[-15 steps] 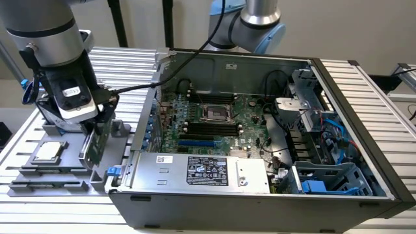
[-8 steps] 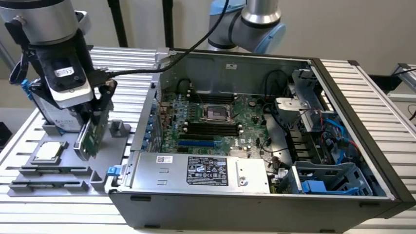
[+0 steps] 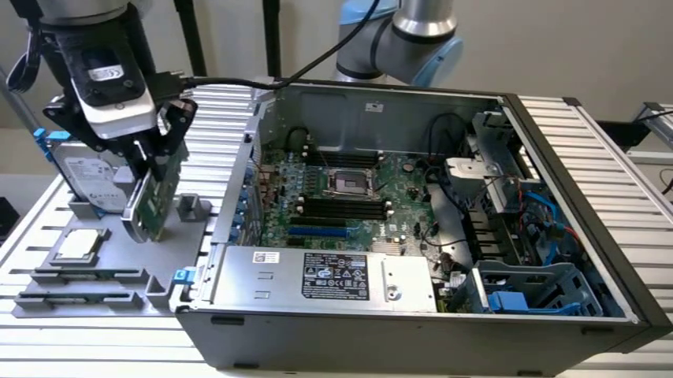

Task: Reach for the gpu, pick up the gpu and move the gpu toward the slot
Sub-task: 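Pick up the gpu and move the gpu toward the slot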

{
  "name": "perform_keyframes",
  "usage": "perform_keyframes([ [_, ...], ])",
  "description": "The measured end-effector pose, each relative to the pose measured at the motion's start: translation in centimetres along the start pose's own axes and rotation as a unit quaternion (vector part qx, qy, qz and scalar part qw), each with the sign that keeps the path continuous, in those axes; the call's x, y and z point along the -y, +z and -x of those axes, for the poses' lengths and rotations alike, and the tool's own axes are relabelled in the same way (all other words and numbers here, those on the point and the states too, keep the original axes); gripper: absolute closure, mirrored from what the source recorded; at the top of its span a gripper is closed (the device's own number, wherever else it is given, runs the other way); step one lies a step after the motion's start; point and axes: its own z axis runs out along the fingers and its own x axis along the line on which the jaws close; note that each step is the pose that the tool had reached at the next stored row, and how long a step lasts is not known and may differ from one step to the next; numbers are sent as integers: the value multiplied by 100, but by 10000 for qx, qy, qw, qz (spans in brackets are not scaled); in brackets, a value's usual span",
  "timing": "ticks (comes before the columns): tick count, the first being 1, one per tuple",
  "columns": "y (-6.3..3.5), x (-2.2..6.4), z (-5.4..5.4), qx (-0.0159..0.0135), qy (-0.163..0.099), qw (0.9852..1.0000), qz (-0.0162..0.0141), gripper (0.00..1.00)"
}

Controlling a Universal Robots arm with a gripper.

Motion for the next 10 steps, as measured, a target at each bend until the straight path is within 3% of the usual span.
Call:
perform_keyframes([
  [5, -229, 0, 142, -8, 1, 10000, 0, 74],
  [10, -463, 1, 350, -18, 1, 10000, 1, 74],
])
